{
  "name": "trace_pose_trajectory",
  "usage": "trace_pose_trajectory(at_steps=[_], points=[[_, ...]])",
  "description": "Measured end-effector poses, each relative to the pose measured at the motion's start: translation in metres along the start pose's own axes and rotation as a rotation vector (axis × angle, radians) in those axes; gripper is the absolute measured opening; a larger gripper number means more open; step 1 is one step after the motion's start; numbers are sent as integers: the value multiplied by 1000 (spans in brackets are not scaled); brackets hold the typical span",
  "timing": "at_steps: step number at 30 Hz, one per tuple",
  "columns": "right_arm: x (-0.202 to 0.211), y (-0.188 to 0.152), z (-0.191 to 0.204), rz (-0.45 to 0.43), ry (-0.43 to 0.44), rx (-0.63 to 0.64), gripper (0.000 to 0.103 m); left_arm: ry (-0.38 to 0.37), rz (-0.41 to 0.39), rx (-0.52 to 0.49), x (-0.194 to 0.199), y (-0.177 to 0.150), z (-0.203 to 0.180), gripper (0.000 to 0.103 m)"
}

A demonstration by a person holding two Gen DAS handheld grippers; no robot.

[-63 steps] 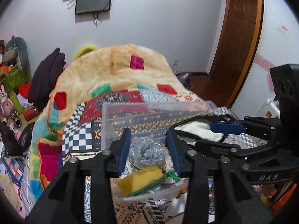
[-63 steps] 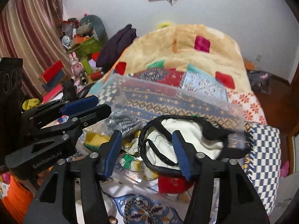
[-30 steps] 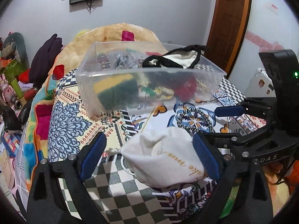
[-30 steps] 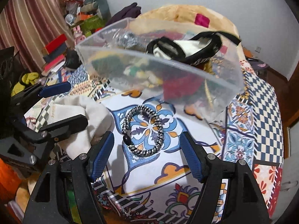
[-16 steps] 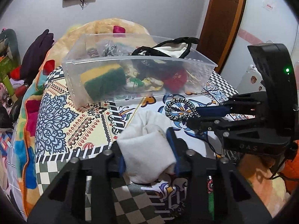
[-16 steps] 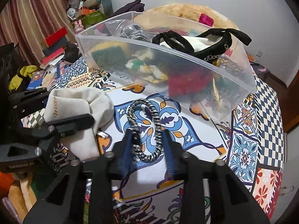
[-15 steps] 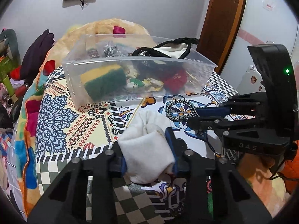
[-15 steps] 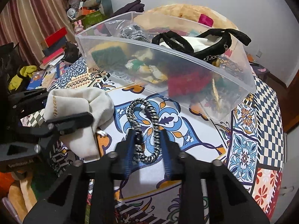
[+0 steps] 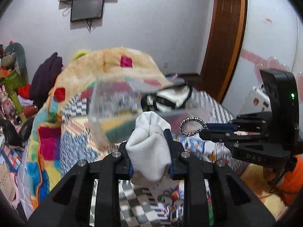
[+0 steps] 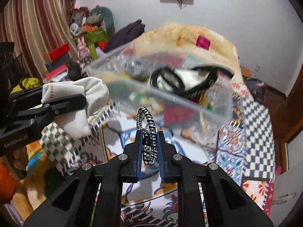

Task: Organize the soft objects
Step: 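Carry the white cloth and bracelet over the box and open both tools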

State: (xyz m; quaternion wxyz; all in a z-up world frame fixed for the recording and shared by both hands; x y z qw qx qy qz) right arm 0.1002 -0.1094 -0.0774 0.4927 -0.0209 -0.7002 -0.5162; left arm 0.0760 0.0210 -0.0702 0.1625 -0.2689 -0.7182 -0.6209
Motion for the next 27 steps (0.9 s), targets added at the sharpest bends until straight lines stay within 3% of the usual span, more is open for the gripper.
trace_pose_trajectory(at_steps=[7,16,27], points=[[25,35,-5,-127,-31,-23,13,30,-124,-19,11,41,-1,26],[25,68,-25,-215,-61,-114,13,53,-188,-7,-6,76,-1,26],[-15,67,-40,-138,-76,-175,13,92,-86,8,-70,79,7,27]])
Point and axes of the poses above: each gripper's, at about its wrist camera, not at the fingertips, and x roughly against the way its jaws point, z to its left, y to its top, the point moved 1 cm from there along -x, roughly the way its jaws point, and after that the axes turned 5 degrees about x, right-handed, at the moved point
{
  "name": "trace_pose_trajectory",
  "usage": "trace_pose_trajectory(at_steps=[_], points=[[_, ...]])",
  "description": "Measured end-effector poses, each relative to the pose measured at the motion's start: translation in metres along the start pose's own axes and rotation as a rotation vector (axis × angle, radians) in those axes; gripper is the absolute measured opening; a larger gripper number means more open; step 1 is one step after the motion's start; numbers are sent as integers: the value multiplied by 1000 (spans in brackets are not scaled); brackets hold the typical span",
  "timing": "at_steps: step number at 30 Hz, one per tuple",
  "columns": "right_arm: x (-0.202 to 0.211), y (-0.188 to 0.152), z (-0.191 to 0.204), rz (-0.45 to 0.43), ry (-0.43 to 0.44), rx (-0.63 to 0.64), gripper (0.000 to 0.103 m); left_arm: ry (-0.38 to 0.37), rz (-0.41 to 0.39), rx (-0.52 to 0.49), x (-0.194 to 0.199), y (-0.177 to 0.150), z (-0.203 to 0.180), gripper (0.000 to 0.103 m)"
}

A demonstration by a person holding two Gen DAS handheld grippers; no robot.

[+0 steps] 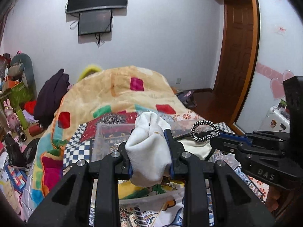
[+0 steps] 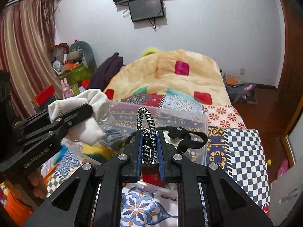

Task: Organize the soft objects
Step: 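Carry the white cloth and bracelet over the box and open both tools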

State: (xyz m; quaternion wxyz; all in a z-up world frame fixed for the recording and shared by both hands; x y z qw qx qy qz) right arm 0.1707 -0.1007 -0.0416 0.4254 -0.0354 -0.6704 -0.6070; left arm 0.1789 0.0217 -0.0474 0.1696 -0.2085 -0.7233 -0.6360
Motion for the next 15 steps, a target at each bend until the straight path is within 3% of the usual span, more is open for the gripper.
trace_pose_trajectory(at_steps=[13,15], points=[[-30,-12,-1,99,-30,35,15,16,125,-26,-48,-17,-5,29],[-32,-14,-2,114,-33,33,16,19,135,-32,-49,-19,-6,36]])
Point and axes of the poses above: each gripper's, at about its wrist camera, not at the fingertips, and x roughly against the way its jaws point, z to its left, y to its top, the point moved 1 cm from there along -x, roughly the way its jaws point, and after that the axes turned 5 degrees about x, right-handed, at the moved point
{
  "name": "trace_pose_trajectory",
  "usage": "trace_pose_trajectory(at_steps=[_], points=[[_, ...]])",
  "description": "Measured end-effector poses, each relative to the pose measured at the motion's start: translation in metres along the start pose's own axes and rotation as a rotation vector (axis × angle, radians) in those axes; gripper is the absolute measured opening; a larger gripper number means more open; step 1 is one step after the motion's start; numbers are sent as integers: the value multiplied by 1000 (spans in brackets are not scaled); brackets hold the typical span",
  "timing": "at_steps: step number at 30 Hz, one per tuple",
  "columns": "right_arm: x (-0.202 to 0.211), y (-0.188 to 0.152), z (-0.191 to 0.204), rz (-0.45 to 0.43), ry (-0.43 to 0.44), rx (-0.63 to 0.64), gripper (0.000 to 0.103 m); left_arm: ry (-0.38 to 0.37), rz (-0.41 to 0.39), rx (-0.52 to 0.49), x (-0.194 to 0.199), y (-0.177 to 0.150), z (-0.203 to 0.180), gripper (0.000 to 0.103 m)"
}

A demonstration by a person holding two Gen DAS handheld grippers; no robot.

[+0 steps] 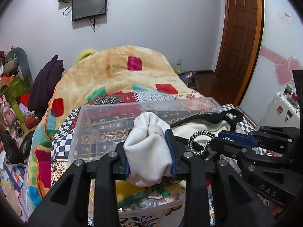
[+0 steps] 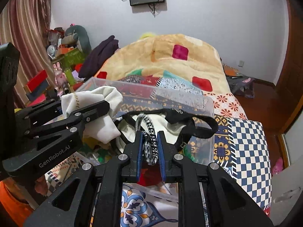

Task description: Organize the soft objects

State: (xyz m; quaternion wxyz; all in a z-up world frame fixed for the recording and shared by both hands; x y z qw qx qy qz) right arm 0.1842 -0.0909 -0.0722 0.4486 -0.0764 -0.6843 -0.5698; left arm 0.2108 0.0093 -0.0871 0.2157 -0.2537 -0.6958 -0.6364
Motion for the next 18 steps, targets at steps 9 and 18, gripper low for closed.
trace_pose_trajectory(at_steps=[9,18], points=[[18,1,-5,-22,-1,13,43,-35,-37,19,26,2,3,60],[78,14,-4,-165,4,16,49,-70,-175,20,97,12,1,63]])
Point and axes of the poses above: each gripper's, at about its wrist camera, not at the fingertips, and x roughly against the way its jaws point, z to its left, y to its top, the point moved 1 cm from there along -x, roughly the way its jaws point, and after that the axes turned 5 degrees about x, right-handed, at the moved point
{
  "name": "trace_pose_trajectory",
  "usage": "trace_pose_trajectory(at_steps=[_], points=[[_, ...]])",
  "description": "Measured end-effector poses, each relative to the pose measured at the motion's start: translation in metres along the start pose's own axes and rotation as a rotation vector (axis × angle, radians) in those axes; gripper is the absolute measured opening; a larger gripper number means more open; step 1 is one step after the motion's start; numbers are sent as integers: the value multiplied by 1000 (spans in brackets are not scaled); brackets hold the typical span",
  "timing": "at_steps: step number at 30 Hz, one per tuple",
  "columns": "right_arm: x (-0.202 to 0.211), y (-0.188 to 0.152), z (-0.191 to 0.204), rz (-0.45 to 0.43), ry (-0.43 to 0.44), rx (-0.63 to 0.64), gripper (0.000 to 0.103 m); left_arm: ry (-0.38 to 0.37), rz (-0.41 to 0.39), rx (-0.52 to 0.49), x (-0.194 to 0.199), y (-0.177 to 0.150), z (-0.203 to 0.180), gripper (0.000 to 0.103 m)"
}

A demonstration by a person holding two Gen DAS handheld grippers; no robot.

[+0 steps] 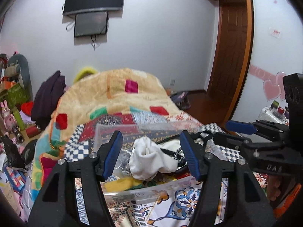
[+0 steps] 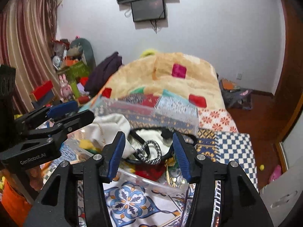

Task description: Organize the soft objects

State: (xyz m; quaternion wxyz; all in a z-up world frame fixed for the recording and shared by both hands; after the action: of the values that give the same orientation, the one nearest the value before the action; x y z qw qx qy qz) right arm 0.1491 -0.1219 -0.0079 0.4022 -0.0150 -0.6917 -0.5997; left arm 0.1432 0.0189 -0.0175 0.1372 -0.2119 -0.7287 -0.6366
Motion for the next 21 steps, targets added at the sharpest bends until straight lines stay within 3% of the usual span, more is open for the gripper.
trace_pose_trajectory(at_steps=[7,12,17,21], points=[[55,11,12,-129,-17,24,63,-20,-98,-18,55,5,-13,70],[82,9,21,-188,-27,40,79,-38,-144,-21,82,1,-19,82],[94,4,29,-228,-24,49,83,-33,-199,-22,105,-7,-24,93],[98,-2,31,-267,-29,42,93,-35,-225,-7,115,-10,-25,101]])
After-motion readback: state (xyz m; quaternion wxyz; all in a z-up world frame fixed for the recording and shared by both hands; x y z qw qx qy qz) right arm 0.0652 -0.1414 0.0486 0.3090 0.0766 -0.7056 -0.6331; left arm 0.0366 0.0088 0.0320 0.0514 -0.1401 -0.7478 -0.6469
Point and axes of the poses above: each gripper's, at about its wrist camera, not at the fingertips, and x roughly against the way its jaws point, z to its left, y to its top, the point moved 1 cm from there along -x, roughly the way its jaws point, and after that the axes turned 5 degrees about x, right-handed, at the moved point
